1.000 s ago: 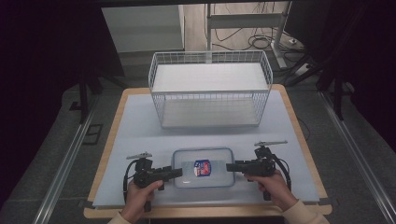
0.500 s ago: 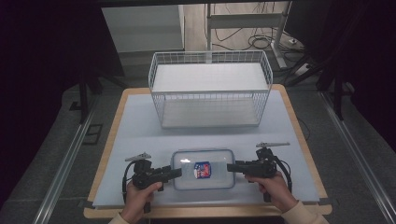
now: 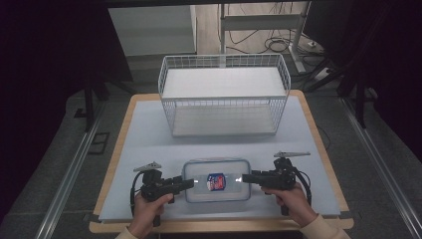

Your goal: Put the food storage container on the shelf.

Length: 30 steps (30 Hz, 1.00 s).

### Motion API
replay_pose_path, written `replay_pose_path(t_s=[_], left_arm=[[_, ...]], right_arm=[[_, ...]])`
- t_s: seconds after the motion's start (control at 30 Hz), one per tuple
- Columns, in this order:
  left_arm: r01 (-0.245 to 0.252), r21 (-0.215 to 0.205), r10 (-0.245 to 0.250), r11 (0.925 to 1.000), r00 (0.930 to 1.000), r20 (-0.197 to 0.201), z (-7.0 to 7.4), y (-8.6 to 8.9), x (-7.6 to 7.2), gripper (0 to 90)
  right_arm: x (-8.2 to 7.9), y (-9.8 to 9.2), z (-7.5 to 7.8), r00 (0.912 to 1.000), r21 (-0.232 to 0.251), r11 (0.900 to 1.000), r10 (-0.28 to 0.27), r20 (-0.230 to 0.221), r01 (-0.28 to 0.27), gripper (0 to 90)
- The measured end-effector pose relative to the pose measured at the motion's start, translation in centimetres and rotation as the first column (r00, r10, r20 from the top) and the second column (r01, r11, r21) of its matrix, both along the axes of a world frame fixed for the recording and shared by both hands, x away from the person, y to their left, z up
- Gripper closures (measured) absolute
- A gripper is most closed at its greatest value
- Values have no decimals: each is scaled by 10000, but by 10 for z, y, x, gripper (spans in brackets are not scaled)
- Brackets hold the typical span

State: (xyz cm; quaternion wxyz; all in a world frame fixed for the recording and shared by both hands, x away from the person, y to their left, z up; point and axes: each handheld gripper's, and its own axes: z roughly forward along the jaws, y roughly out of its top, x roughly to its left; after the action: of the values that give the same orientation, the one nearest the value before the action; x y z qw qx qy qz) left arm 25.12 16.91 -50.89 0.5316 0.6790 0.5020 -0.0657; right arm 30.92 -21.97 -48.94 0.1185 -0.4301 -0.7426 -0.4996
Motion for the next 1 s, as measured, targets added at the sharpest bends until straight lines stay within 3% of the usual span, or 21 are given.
replay_pose_path(t_s=[0.47,0.77,1.0], left_arm=[[129,-83,-126,9999,9994,308,13,-2,7,464],[117,-3,-117,9999,9984,547,26,-5,18,466],[228,-61,-222,9997,9961,854,39,-8,27,466]], right_arm=[[2,-4,18,9972,120,9999,-106,734,98,543],[8,-7,24,9966,235,9996,-178,807,160,544],[12,-11,42,9912,261,9992,-318,1286,287,544]])
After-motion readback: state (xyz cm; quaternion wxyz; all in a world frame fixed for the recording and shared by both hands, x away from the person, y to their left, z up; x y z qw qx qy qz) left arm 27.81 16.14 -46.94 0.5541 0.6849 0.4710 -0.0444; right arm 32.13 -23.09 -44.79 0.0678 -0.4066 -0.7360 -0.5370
